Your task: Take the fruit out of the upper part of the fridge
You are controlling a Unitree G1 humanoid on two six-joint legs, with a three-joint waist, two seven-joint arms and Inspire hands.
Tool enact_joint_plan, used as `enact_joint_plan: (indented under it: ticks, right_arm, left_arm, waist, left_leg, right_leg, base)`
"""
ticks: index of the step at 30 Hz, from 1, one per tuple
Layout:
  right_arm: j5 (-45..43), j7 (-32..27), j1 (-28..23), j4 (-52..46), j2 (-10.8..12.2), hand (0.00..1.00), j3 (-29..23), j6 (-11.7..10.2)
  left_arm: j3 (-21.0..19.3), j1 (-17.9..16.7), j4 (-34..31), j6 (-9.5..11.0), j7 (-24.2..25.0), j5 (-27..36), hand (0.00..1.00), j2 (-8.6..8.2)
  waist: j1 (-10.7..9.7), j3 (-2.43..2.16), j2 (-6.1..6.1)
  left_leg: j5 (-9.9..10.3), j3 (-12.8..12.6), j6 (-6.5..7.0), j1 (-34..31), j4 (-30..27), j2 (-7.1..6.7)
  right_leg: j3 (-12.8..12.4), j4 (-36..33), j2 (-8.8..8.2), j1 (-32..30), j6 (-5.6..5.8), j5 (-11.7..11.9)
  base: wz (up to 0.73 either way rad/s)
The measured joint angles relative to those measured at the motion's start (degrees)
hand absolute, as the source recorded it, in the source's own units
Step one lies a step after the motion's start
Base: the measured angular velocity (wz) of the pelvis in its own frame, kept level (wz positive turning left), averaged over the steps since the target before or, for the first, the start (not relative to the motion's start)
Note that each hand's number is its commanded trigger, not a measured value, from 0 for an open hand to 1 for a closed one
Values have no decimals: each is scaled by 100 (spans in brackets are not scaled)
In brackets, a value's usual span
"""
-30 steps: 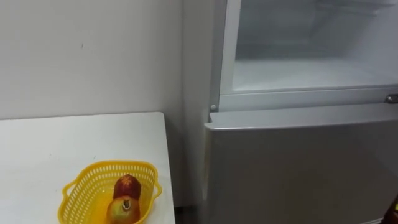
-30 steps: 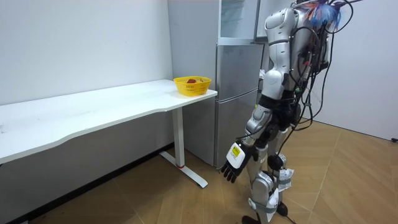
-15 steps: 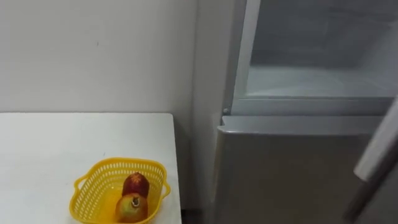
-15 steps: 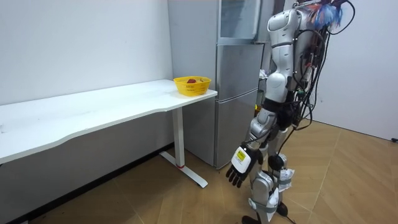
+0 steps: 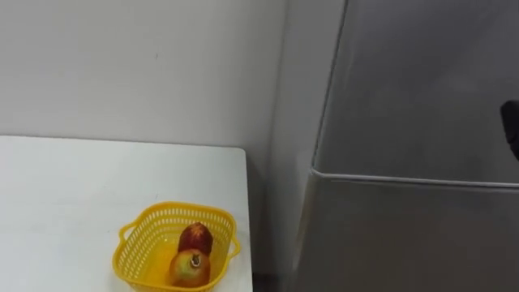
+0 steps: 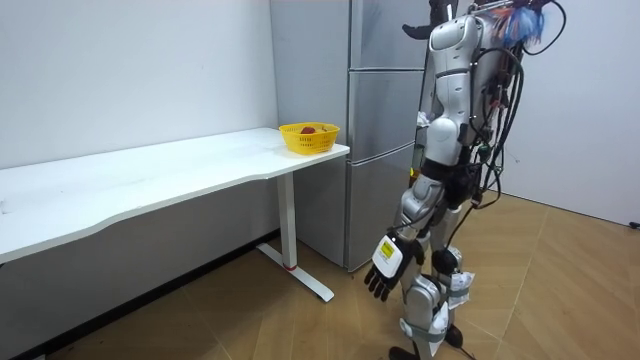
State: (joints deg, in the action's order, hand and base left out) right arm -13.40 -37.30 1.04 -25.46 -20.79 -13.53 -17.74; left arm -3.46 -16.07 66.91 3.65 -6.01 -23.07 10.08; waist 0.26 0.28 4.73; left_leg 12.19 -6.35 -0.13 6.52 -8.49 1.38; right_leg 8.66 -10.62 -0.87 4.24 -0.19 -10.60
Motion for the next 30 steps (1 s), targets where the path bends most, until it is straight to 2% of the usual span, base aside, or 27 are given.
enact_joint_plan:
  ticks: [5,9,10,13,18,20,23,26,28,29,30]
  right_arm:
    - [67,3,-32,38,0,0,-46,4]
    - [160,14,-32,284,3,0,-388,15]
    - [319,1,-31,348,3,0,-480,19]
    - [813,-10,-46,500,3,0,-695,77]
    - [1433,-259,-506,578,11,0,-1116,170]
    - [1647,-393,-612,686,48,0,-1157,175]
    - [2416,-584,-772,1055,88,0,-1222,257]
    - [3017,-722,-936,1766,193,0,-1275,390]
    - [3137,-796,-1055,2403,484,0,-1270,442]
    - [3140,-802,-1094,2550,555,0,-1259,503]
    - [3140,-799,-1138,2840,691,0,-1236,603]
  left_arm:
    - [8,-7,-4,-1,-118,-3,0,-3]
    - [-72,-15,-3,-8,-117,-3,0,-15]
    - [-87,-19,-9,-33,-117,-3,0,-17]
    - [-94,-48,-63,-96,-110,-3,0,-38]
    - [-213,-163,-215,-194,-112,10,0,-48]
    - [-218,-163,-222,-217,-137,43,0,-42]
    - [-215,-185,-285,-259,-193,41,0,-43]
    - [-211,-188,-305,-386,-315,40,0,-76]
    - [-211,-172,-440,-498,-333,37,0,-87]
    - [-210,-165,-444,-517,-336,38,0,-91]
    - [-209,-136,-454,-579,-337,37,0,-118]
  waist:
    - [-11,-20,-14]
    - [-46,-26,-31]
    - [-56,-13,-55]
    - [-141,-14,-63]
    - [-196,-74,-96]
    - [-241,-73,-108]
    - [-289,-66,-111]
    - [-321,-62,-102]
    - [-349,-53,-109]
    - [-349,-53,-88]
    - [-328,-46,-179]
  left_leg:
    - [0,-3,0,6,2,2]
    - [3,22,0,45,-3,-1]
    - [3,31,0,54,-2,-1]
    - [3,33,0,29,-29,-1]
    - [2,32,0,24,-28,-1]
    - [2,31,0,20,-25,-2]
    - [1,24,0,7,-22,-3]
    - [2,26,0,-2,-19,-5]
    - [2,26,0,-3,-15,-4]
    - [2,25,0,-3,-15,-5]
    - [3,15,1,-3,-15,-5]
  right_leg:
    - [6,-3,-1,4,0,0]
    - [-2,1,-5,74,0,0]
    - [1,2,-4,84,0,-1]
    - [7,25,-3,47,0,-2]
    - [3,83,7,69,2,19]
    - [5,85,8,75,3,23]
    - [-16,74,10,79,3,23]
    - [-37,89,6,74,3,22]
    - [-47,101,8,71,4,21]
    - [-49,99,8,72,4,21]
    - [-57,96,6,69,5,21]
  base:
    - [0]
    - [4]
    - [5]
    - [1]
    - [0]
    - [0]
    - [0]
    - [0]
    - [0]
    - [0]
    - [-4]
